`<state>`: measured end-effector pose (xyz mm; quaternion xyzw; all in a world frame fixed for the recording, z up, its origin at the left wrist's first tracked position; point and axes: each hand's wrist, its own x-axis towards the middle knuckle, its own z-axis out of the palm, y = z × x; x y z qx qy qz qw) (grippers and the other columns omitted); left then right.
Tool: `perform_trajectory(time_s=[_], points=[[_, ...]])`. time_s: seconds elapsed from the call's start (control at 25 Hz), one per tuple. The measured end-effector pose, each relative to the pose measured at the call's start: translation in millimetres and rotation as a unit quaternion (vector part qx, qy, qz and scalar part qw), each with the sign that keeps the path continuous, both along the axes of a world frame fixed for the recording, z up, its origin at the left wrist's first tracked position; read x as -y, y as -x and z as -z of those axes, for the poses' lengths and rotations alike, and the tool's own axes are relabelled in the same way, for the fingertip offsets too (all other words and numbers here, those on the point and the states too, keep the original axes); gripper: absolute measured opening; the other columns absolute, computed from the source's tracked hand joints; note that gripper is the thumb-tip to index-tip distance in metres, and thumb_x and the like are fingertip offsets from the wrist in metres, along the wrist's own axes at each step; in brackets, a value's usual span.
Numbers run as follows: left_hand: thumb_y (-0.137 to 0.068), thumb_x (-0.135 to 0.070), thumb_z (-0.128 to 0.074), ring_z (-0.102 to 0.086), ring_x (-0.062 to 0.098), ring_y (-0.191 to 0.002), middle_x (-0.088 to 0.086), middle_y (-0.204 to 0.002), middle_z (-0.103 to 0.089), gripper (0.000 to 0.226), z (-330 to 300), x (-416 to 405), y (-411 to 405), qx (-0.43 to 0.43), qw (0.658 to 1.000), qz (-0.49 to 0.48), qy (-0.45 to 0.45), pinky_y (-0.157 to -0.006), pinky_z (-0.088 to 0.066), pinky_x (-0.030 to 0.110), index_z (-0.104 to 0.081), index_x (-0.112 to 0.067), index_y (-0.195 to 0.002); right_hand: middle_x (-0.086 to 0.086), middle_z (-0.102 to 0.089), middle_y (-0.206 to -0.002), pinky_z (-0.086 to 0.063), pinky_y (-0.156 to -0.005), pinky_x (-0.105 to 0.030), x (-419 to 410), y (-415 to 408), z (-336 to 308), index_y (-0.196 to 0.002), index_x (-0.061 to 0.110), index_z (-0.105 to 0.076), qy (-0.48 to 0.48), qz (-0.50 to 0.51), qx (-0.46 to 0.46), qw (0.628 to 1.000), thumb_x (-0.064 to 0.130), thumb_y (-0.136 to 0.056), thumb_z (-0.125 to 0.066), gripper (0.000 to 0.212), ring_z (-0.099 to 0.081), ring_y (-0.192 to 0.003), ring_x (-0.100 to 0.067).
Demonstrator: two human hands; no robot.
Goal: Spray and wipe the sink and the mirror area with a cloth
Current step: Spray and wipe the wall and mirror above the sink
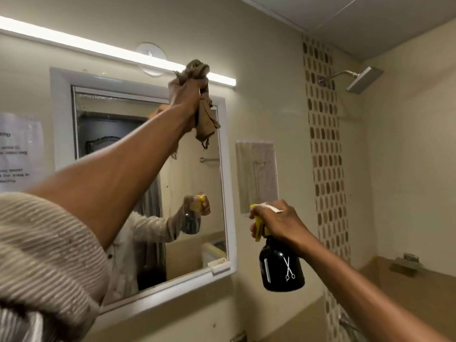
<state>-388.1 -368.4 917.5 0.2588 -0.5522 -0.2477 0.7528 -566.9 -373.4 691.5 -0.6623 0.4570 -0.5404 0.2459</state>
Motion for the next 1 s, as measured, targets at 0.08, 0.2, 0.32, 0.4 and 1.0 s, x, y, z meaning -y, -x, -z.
perform_trajectory(time_s=[0.08, 0.2, 0.32, 0.4, 1.0], points=[[-0.094, -0.004, -0.057, -0.055, 0.014, -0.066, 0.003, -0.077, -0.056, 0.021, 4, 4, 3, 0.014, 1.000, -0.004, -0.008, -0.069, -0.053, 0.030, -0.047, -0.020, -0.083, -0.020, -0.079, -0.072, -0.057, -0.058, -0.033, 1, -1, 27, -0.084, 0.001, -0.078, -0.029, 0.002, -0.018, 0.999, 0.023, -0.092, -0.059, 0.031, -0.076, -0.063, -0.032], [-0.095, -0.006, -0.057, -0.056, 0.012, -0.063, 0.002, -0.077, -0.059, 0.016, 14, 16, 7, 0.036, 0.999, -0.012, -0.025, -0.064, -0.055, 0.027, -0.052, -0.020, -0.088, -0.018, -0.079, -0.069, -0.059, -0.056, -0.033, 3, -4, 55, -0.083, 0.000, -0.078, -0.057, 0.016, -0.038, 0.998, 0.024, -0.092, -0.059, 0.032, -0.076, -0.059, -0.027], [-0.093, -0.009, -0.059, -0.059, 0.014, -0.066, 0.003, -0.079, -0.062, 0.013, 22, 36, 10, 0.070, 0.996, -0.042, -0.028, -0.063, -0.058, 0.028, -0.058, -0.020, -0.087, -0.020, -0.079, -0.071, -0.057, -0.052, -0.029, 4, -6, 67, -0.086, -0.004, -0.076, -0.076, 0.020, -0.038, 0.996, 0.021, -0.091, -0.060, 0.030, -0.073, -0.054, -0.023], [-0.089, -0.015, -0.063, -0.061, 0.018, -0.071, 0.007, -0.086, -0.065, 0.009, 25, 50, 12, 0.105, 0.991, -0.083, -0.017, -0.072, -0.059, 0.032, -0.065, -0.023, -0.087, -0.025, -0.077, -0.072, -0.053, -0.048, -0.026, 5, -4, 69, -0.083, -0.009, -0.075, -0.065, 0.026, -0.031, 0.997, 0.018, -0.091, -0.060, 0.032, -0.069, -0.049, -0.022], [-0.073, -0.022, -0.071, -0.032, 0.042, -0.128, 0.012, -0.134, -0.036, 0.035, 84, 128, 27, 0.621, 0.570, -0.521, 0.132, -0.101, -0.030, 0.056, -0.066, -0.021, -0.108, -0.011, -0.081, -0.073, -0.059, -0.068, -0.031, 31, 11, -10, -0.078, 0.003, -0.079, 0.047, 0.049, 0.030, 0.997, 0.031, -0.092, -0.063, 0.035, -0.078, -0.070, -0.021]])
